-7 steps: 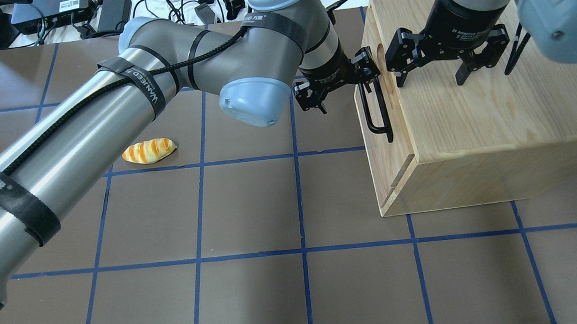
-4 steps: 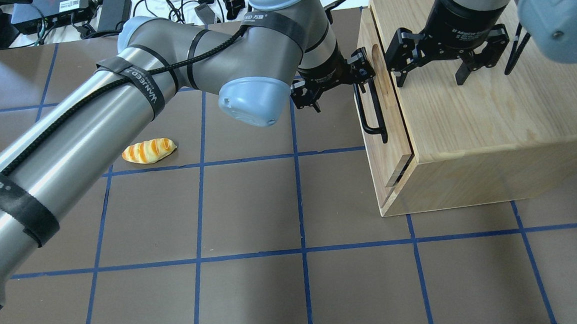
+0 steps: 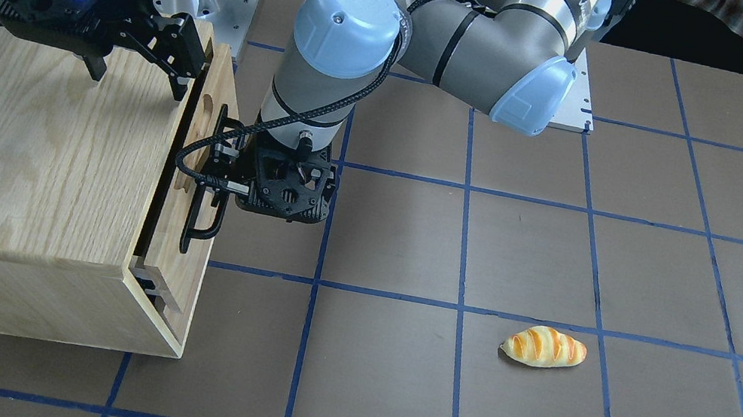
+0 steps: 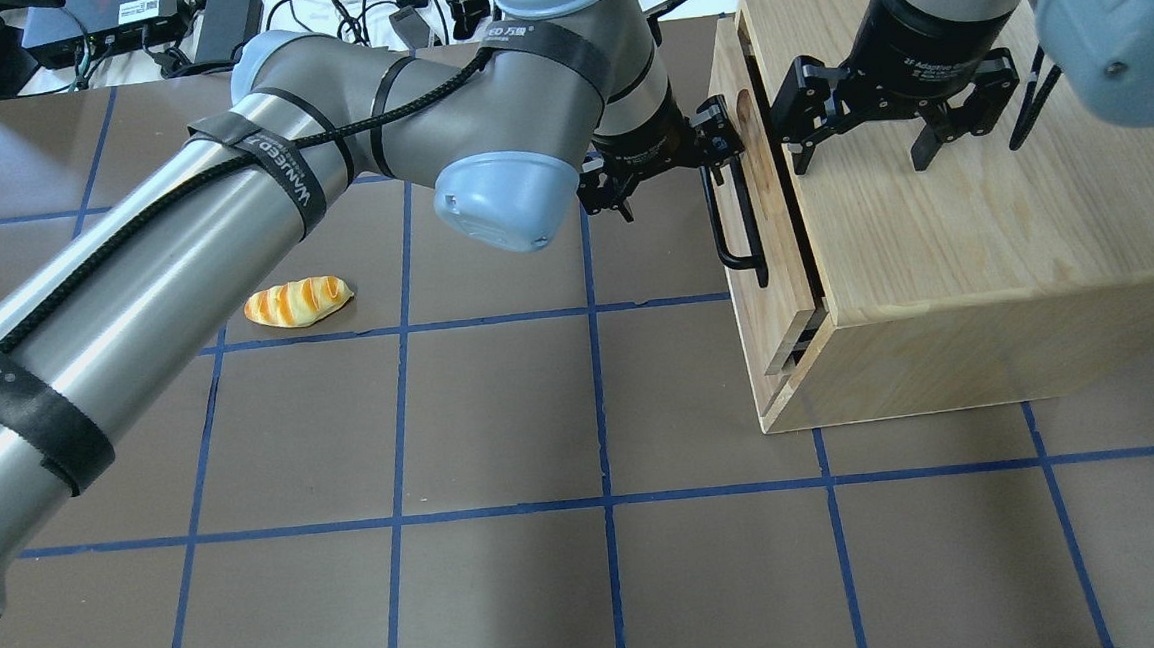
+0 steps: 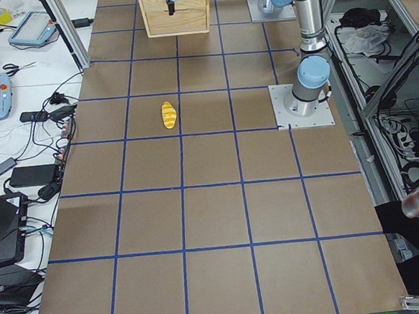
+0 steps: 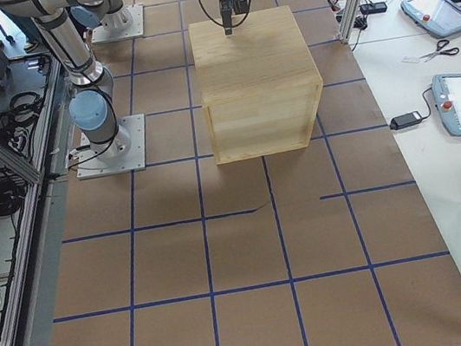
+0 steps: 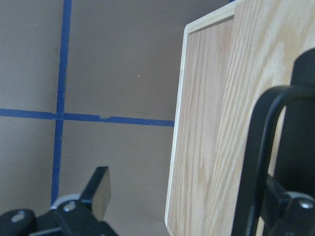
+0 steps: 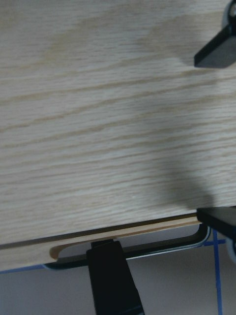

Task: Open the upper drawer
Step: 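Pull the handle with the left gripper, sliding the drawer out toward the robot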

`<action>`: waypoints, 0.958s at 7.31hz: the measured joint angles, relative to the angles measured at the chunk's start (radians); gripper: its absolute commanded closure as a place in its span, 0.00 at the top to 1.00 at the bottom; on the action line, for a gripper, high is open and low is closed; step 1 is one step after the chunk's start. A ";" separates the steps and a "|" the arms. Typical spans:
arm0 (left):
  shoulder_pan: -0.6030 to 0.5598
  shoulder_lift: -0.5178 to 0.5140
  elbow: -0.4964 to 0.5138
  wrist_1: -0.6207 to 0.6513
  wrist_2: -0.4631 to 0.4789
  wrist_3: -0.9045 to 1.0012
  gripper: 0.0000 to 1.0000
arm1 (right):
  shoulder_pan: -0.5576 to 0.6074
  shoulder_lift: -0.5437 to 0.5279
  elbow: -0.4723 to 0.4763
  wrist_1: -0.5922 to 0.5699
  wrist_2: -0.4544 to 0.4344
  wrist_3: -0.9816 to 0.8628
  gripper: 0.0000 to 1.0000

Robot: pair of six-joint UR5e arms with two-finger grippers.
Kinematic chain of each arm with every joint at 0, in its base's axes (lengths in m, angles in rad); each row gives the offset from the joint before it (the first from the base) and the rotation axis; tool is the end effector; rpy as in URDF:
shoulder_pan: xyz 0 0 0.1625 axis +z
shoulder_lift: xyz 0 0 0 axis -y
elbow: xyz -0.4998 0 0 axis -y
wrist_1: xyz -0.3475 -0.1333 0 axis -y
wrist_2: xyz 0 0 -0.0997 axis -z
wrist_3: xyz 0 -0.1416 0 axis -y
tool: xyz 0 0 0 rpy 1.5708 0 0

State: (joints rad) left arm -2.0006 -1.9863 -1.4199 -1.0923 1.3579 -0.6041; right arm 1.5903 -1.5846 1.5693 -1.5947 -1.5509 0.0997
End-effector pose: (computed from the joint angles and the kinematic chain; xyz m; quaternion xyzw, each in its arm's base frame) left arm -0.4250 -0.5356 0.4148 0.0748 -0.9859 0.0401 0.1443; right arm 0.1448 -0.4430 0.5300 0.0399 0.9990 -0.0190 0.0111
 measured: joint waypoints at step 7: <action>0.047 0.021 0.001 -0.060 0.037 0.083 1.00 | 0.000 0.000 0.000 0.001 0.000 0.000 1.00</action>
State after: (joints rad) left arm -1.9537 -1.9649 -1.4190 -1.1522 1.3950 -0.5211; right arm 1.5907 -1.5846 1.5693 -1.5938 -1.5509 0.0997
